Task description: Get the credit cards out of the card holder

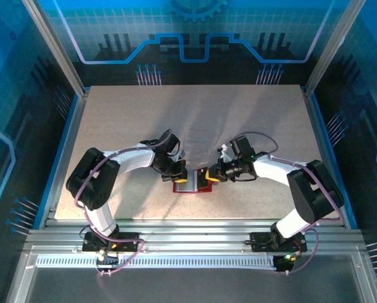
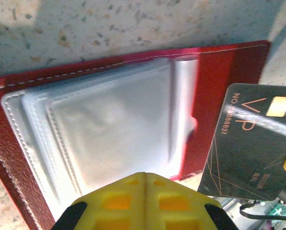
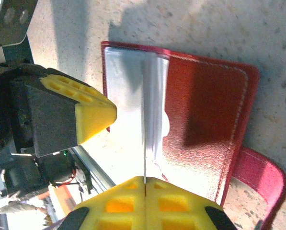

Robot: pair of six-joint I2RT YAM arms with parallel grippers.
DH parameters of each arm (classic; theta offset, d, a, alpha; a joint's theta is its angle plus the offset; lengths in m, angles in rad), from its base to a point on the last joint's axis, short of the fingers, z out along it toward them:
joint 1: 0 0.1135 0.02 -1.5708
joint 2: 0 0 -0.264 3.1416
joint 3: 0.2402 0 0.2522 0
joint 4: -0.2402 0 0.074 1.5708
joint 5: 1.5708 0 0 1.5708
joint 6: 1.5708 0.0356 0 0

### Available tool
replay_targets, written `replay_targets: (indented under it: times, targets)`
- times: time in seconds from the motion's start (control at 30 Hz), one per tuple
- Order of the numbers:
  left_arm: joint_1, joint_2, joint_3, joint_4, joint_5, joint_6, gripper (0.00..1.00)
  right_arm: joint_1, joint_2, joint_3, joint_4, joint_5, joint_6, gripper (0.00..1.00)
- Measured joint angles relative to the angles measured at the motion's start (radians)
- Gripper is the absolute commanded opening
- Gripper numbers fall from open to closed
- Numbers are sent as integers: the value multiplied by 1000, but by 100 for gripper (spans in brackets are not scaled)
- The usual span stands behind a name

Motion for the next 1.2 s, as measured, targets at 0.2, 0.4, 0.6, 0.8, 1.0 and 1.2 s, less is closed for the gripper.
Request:
replay_targets:
  times: [0.2, 0.4, 0.6, 0.8, 1.0, 1.2]
  targets:
    - [19, -76, 20, 15, -1, -19, 9, 0, -12, 237, -313, 69, -299, 0]
    - [105, -164, -33, 80, -8, -58, 14, 28, 12, 480, -616, 252, -652, 0]
    - [171, -188, -84, 111, -17, -74, 16, 84, 122, 737, -859, 394, -1024, 0]
    - [212, -201, -116, 126, -20, -73, 16, 136, 243, 967, -1027, 481, -1293, 0]
    - [256, -228, -151, 132, -19, -72, 16, 164, 414, 1217, -1136, 526, -1409, 0]
    - [272, -242, -166, 133, -13, -72, 16, 167, 563, 1409, -1219, 548, -1466, 0]
